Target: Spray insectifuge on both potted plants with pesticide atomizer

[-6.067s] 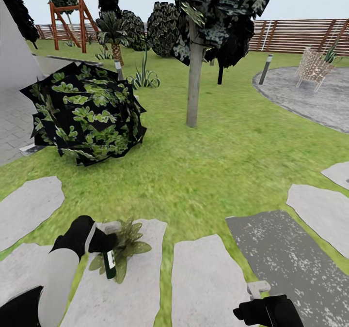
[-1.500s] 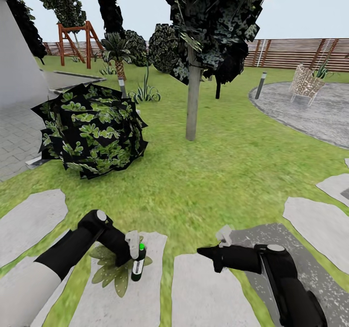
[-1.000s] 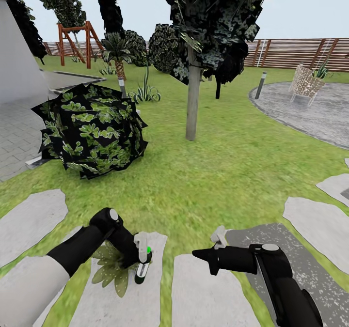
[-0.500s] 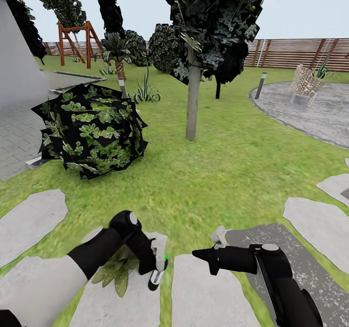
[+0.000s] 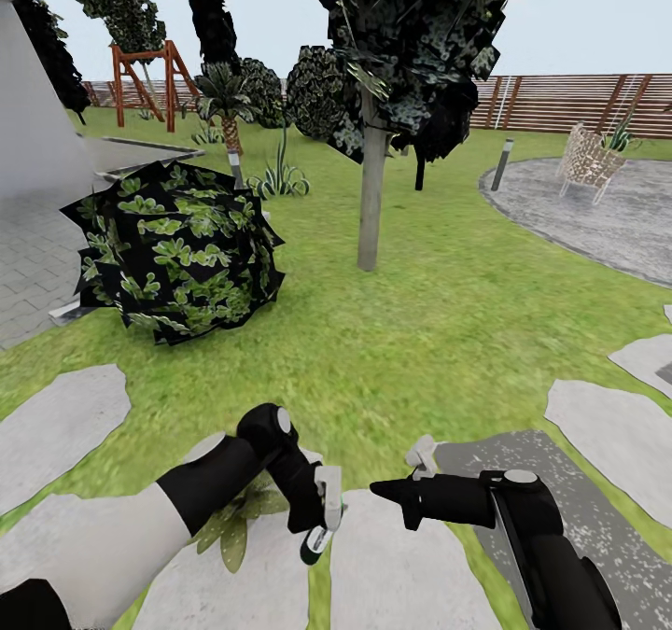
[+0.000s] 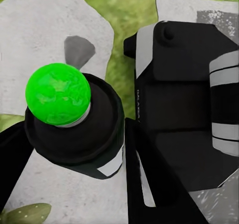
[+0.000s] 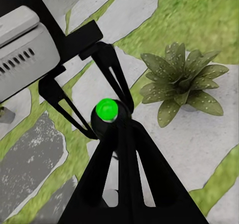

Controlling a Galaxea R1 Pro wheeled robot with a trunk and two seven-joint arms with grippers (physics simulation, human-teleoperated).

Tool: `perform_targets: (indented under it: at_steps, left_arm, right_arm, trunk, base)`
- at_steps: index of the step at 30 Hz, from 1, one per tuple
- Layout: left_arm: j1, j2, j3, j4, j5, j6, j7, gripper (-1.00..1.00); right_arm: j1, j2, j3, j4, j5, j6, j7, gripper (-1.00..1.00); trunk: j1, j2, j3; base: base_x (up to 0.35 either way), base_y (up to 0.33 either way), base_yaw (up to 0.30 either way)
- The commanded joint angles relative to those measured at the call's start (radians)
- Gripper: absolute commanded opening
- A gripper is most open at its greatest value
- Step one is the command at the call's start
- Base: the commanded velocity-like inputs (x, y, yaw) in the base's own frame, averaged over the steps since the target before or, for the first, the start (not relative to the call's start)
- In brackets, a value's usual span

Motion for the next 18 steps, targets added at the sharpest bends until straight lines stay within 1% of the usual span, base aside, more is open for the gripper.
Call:
perform_targets:
  at_steps: [1, 5, 8, 11, 14, 17, 18]
  left_arm:
    - [-0.003, 0.000, -0.002, -0.002, -0.004, 0.010, -0.005, -1.00]
    - [-0.008, -0.002, -0.002, -0.002, -0.004, 0.011, -0.005, -1.00]
    - [-0.015, -0.016, -0.002, -0.003, -0.004, 0.011, -0.005, -1.00]
    - [-0.022, -0.023, -0.002, -0.002, -0.004, 0.020, -0.005, -1.00]
    - [-0.026, -0.039, -0.004, -0.002, -0.004, 0.023, -0.005, -1.00]
    - [-0.028, -0.044, -0.005, -0.002, -0.004, 0.023, -0.005, -1.00]
    - [-0.029, -0.045, -0.011, -0.002, -0.004, 0.023, -0.005, -1.00]
  right_arm:
    - [-0.001, 0.002, -0.003, -0.001, 0.009, 0.007, 0.010, -1.00]
    - [-0.001, 0.002, -0.002, -0.001, 0.009, 0.007, 0.010, -1.00]
    - [-0.001, 0.001, -0.002, -0.001, 0.009, 0.007, 0.010, -1.00]
    - [-0.001, 0.001, -0.002, -0.001, 0.009, 0.007, 0.010, -1.00]
    - [-0.001, 0.001, -0.003, -0.001, 0.009, 0.007, 0.010, -1.00]
    - [-0.001, 0.001, -0.003, -0.001, 0.009, 0.007, 0.010, -1.00]
    - [-0.001, 0.001, -0.002, -0.001, 0.009, 0.007, 0.010, -1.00]
  trunk:
    - [0.000, -0.001, -0.001]
    - [0.000, -0.001, -0.001]
    - [0.000, -0.001, -0.001]
    - [0.000, -0.001, -0.001]
    - [0.000, -0.001, -0.001]
    - [0.000, -0.001, -0.001]
    - [0.000, -0.001, -0.001]
  base:
    - [0.000, 0.000, 0.000]
    - [0.000, 0.000, 0.000]
    - [0.000, 0.000, 0.000]
    - [0.000, 0.000, 0.000]
    - [0.000, 0.000, 0.000]
    - [0.000, 0.000, 0.000]
    - [0.000, 0.000, 0.000]
